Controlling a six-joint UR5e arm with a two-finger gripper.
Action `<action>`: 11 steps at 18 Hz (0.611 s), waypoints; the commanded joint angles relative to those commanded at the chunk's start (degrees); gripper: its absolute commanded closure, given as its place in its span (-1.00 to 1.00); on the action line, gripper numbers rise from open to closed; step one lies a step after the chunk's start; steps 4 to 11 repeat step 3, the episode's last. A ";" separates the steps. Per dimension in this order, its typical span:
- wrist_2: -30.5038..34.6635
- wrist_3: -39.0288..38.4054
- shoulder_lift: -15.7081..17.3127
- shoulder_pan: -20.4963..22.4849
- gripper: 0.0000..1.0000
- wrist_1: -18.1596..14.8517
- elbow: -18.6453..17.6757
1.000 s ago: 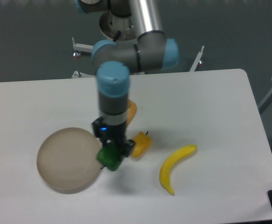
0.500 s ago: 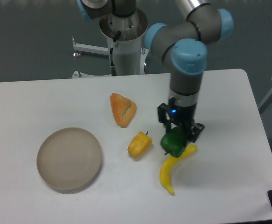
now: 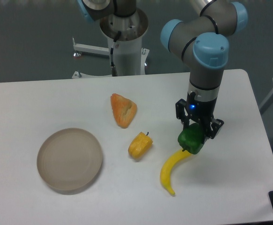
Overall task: Pick up the green pepper from the plate
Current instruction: 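Lift the green pepper off the plate and carry it beside the banana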
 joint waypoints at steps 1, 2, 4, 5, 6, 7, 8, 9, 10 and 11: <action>0.00 -0.09 -0.09 0.00 0.27 -0.09 0.00; 0.00 0.00 -0.09 0.00 0.26 -0.09 0.00; -0.09 0.00 -0.09 0.00 0.27 0.00 -0.09; -0.09 0.00 -0.09 0.00 0.27 0.00 -0.09; -0.09 0.00 -0.09 0.00 0.27 0.00 -0.09; -0.09 0.00 -0.09 0.00 0.27 0.00 -0.09; -0.09 0.00 -0.09 0.00 0.27 0.00 -0.09; -0.09 0.00 -0.09 0.00 0.27 0.00 -0.09; -0.09 0.00 -0.09 0.00 0.27 0.00 -0.09; -0.09 0.00 -0.09 0.00 0.27 0.00 -0.09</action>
